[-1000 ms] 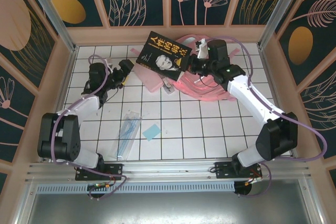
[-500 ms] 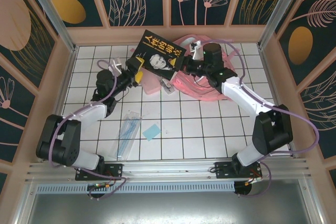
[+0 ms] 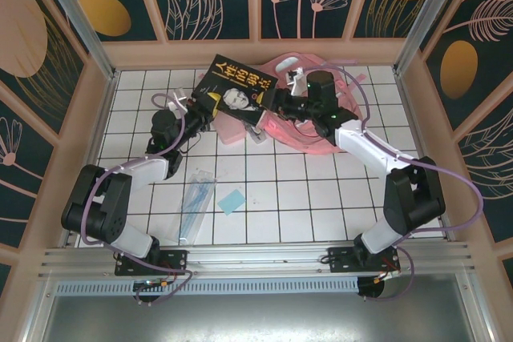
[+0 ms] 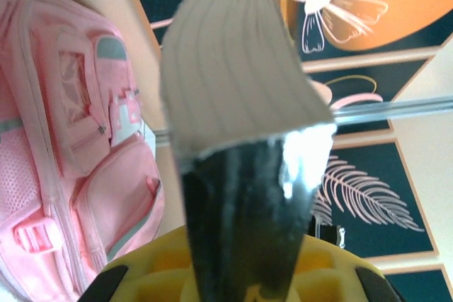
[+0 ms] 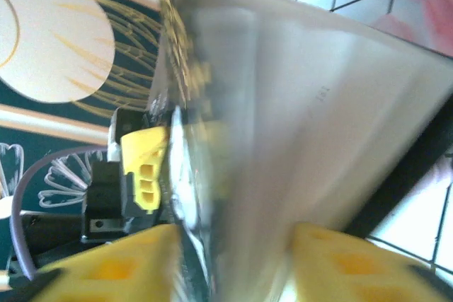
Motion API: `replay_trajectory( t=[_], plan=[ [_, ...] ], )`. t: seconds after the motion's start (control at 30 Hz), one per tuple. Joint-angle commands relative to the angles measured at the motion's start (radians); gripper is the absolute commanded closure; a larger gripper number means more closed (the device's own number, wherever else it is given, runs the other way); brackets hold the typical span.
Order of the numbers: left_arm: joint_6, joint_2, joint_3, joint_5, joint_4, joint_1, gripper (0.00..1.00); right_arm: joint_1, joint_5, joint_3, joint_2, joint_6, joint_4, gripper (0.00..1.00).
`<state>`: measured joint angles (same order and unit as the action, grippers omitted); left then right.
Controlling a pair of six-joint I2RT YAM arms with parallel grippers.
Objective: Pack the student bag
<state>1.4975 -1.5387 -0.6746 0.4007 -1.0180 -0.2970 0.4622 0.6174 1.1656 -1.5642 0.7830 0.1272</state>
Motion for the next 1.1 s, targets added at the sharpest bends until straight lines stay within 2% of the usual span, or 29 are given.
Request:
replay_trajectory(
  t=[0.0,0.2,0.37,0.57,0.67,0.77,0.87,0.9,0.93,0.97,1.0,1.03,1.07],
  plan=[
    [0.014,-0.005,-0.008,-0.105,-0.127,-0.001,1.00,-0.029,-0.107,-0.011,0.065,-0.035,-0.026,0.01],
    [0.023,-0.038,-0.034,-0.175,-0.215,-0.035,1.00,-0.035,-0.031,-0.125,0.087,0.059,0.121,0.01],
    [0.042,-0.069,-0.033,-0.184,-0.268,-0.071,1.00,0.021,0.044,-0.185,0.014,0.187,0.349,0.01],
    [0.055,-0.077,-0.011,-0.178,-0.287,-0.111,1.00,0.049,0.055,-0.179,-0.067,0.277,0.550,0.02],
    [0.063,-0.071,0.011,-0.177,-0.287,-0.121,1.00,0.043,0.032,-0.146,-0.075,0.245,0.538,0.19],
    [0.069,-0.067,0.027,-0.169,-0.283,-0.122,1.00,0.028,-0.016,-0.121,-0.067,0.194,0.469,0.50],
    [0.069,-0.068,0.029,-0.155,-0.273,-0.123,1.00,0.004,-0.051,-0.128,-0.051,0.173,0.455,0.92],
    [0.064,-0.070,0.023,-0.147,-0.264,-0.124,1.00,-0.002,-0.056,-0.130,-0.046,0.167,0.450,1.00],
    [0.048,-0.075,0.006,-0.124,-0.248,-0.125,1.00,-0.010,-0.058,-0.129,-0.040,0.158,0.440,1.00],
    [0.021,-0.080,-0.024,-0.087,-0.201,-0.126,0.89,-0.017,-0.059,-0.128,-0.029,0.145,0.426,1.00],
    [-0.022,-0.086,-0.064,-0.049,-0.132,-0.128,0.68,-0.029,-0.062,-0.128,-0.016,0.128,0.401,1.00],
    [-0.096,-0.092,-0.123,-0.009,-0.016,-0.133,0.40,-0.046,-0.077,-0.132,0.006,0.103,0.363,1.00],
    [-0.187,-0.097,-0.183,0.013,0.125,-0.146,0.27,-0.068,-0.101,-0.138,0.033,0.074,0.319,1.00]
  ],
)
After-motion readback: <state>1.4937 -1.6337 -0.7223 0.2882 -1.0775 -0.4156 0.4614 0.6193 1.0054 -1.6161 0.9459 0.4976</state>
